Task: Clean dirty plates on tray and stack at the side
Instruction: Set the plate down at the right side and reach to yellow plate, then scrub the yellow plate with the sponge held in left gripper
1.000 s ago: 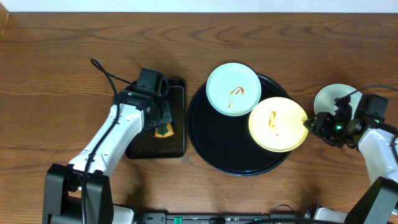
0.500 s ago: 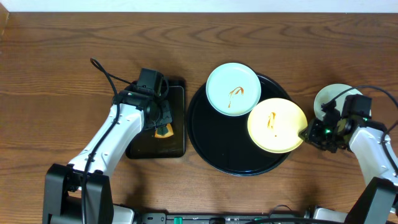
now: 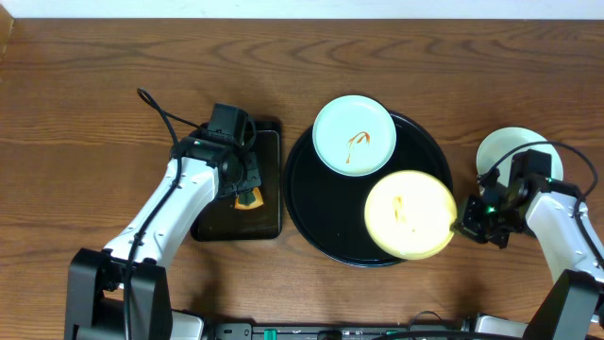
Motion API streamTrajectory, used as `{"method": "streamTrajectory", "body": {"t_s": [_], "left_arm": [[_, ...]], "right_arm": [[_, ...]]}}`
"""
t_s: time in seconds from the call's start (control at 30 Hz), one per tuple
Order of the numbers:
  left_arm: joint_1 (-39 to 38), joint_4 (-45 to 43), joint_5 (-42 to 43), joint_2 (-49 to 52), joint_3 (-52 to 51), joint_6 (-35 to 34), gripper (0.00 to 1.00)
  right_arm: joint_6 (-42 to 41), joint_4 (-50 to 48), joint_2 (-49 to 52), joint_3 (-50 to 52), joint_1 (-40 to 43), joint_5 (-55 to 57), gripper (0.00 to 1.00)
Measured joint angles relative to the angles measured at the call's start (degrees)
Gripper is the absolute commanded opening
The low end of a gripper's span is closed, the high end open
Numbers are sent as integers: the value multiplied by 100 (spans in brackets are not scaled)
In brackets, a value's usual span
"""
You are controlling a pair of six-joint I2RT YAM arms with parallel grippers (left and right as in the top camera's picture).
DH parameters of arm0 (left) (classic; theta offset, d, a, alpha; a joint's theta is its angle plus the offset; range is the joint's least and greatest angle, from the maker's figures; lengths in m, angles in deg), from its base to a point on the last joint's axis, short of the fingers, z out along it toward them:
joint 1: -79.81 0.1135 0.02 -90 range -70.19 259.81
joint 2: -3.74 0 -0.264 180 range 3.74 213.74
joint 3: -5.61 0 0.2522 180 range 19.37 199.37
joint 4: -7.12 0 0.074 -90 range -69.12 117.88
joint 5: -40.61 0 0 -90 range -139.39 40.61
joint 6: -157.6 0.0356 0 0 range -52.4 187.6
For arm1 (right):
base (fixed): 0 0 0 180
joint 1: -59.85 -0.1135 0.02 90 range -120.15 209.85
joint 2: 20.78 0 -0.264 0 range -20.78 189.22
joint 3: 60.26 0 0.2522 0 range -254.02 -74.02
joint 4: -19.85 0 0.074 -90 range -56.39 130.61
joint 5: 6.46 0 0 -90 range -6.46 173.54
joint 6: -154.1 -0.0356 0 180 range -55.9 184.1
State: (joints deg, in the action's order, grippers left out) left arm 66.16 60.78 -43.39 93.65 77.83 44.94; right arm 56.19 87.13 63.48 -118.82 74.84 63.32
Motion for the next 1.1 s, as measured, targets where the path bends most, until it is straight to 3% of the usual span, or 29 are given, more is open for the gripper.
{"method": "streamTrajectory", "body": {"t_s": [0.27,0.6,0.87,1.1], "left_arm": [[0,0,28,0,0,0,8],[-105,-125,313,-37,-4,0,7],[-1019,-767,734,-595,-31,-13,8],[-2100,-1156,883,-435,-33,-581,8]], "right_arm": [[-4,282,0,2,-186,55,1],[-262,-203,0,11,-1147,74,1],[-715,-684,0,20,-1950,81,1],[-1115,-918,0,22,-2500,251,1]]}}
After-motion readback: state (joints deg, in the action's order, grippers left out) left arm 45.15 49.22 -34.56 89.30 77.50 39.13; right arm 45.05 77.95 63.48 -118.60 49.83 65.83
